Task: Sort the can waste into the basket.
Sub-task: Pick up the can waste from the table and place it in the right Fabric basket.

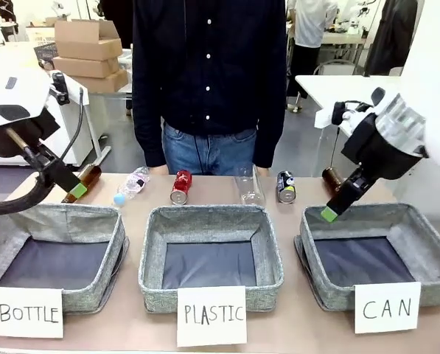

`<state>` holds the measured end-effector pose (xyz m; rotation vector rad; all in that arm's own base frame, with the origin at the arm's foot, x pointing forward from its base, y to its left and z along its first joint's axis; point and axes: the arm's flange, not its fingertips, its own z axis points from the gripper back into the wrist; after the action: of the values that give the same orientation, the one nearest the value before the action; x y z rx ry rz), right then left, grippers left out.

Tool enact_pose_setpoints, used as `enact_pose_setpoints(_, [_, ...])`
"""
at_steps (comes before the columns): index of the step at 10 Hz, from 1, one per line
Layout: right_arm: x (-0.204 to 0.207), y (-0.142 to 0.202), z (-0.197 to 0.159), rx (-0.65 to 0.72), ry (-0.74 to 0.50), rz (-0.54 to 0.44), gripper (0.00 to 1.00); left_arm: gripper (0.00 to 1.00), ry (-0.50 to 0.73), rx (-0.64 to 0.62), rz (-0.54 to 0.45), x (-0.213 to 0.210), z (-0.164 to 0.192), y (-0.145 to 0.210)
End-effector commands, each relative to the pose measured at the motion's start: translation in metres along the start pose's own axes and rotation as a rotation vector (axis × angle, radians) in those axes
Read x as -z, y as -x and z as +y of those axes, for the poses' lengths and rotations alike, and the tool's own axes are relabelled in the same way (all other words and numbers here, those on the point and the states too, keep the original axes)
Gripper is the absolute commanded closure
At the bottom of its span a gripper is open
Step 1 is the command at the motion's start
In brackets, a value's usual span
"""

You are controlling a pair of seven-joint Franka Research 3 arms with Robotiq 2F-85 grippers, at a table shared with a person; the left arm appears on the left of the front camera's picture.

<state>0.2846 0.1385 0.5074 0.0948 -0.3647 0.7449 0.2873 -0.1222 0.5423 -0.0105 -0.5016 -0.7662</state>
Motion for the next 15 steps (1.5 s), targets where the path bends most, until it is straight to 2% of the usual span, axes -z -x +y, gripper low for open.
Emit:
enact_pose_setpoints(1, [0.002, 0.0, 0.002, -0.007, -0.006, 0.011, 0.0, 0.0, 0.003, 0.006, 0.012, 0.003, -0.001, 0.001])
enact_pose_setpoints(2, [-0.002, 0.01, -0.002, 0.033, -0.08, -0.06, 0.0, 0.0, 0.24, -0.009, -0.077, -0.001, 0.008, -0.002])
enact_pose_setpoints(3, [-0.013, 0.023, -0.014, 0.21, -0.289, -0.202, 0.0, 0.0, 0.553, -0.054, -0.17, -0.008, 0.029, 0.003])
enact_pose_setpoints(4, [-0.028, 0.037, -0.035, 0.397, -0.741, -0.139, 0.0, 0.0, 0.807, -0.174, -0.25, -0.011, 0.047, 0.006])
enact_pose_setpoints(5, [-0.028, 0.056, -0.06, 0.534, -0.926, -0.158, 0.0, 0.0, 0.916, -0.303, -0.315, -0.011, 0.06, 0.01])
enact_pose_setpoints(6, [-0.025, 0.073, -0.078, 0.594, -1.081, -0.22, 0.0, 0.0, 0.982, -0.381, -0.381, -0.012, 0.068, 0.018])
enact_pose_setpoints(7, [-0.019, 0.09, -0.094, 0.697, -1.197, -0.326, 0.0, 0.0, 1.019, -0.433, -0.439, -0.012, 0.067, 0.02])
enact_pose_setpoints(8, [-0.015, 0.105, -0.106, 0.725, -1.278, -0.471, 0.0, 0.0, 1.044, -0.472, -0.491, -0.012, 0.065, 0.02])
enact_pose_setpoints(9, [-0.015, 0.116, -0.111, 0.76, -1.268, -0.55, 0.0, 0.0, 1.049, -0.503, -0.535, -0.011, 0.057, 0.014])
enact_pose_setpoints(10, [-0.017, 0.118, -0.111, 0.767, -1.245, -0.578, 0.0, 0.0, 1.062, -0.543, -0.566, -0.009, 0.046, 0.0])
enact_pose_setpoints(11, [-0.019, 0.116, -0.109, 0.813, -1.174, -0.561, 0.0, 0.0, 1.08, -0.571, -0.588, -0.007, 0.044, -0.003])
enact_pose_setpoints(12, [-0.022, 0.11, -0.104, 0.928, -0.986, -0.507, 0.0, 0.0, 1.013, -0.668, -0.566, -0.002, 0.043, -0.012])
enact_pose_setpoints(13, [-0.028, 0.121, -0.139, 0.693, -1.183, -0.484, 0.0, 0.0, 1.103, -0.555, -0.557, -0.013, 0.059, 0.006])
enact_pose_setpoints(15, [-0.028, 0.121, -0.139, 0.693, -1.183, -0.484, 0.0, 0.0, 1.103, -0.555, -0.557, -0.013, 0.059, 0.006])
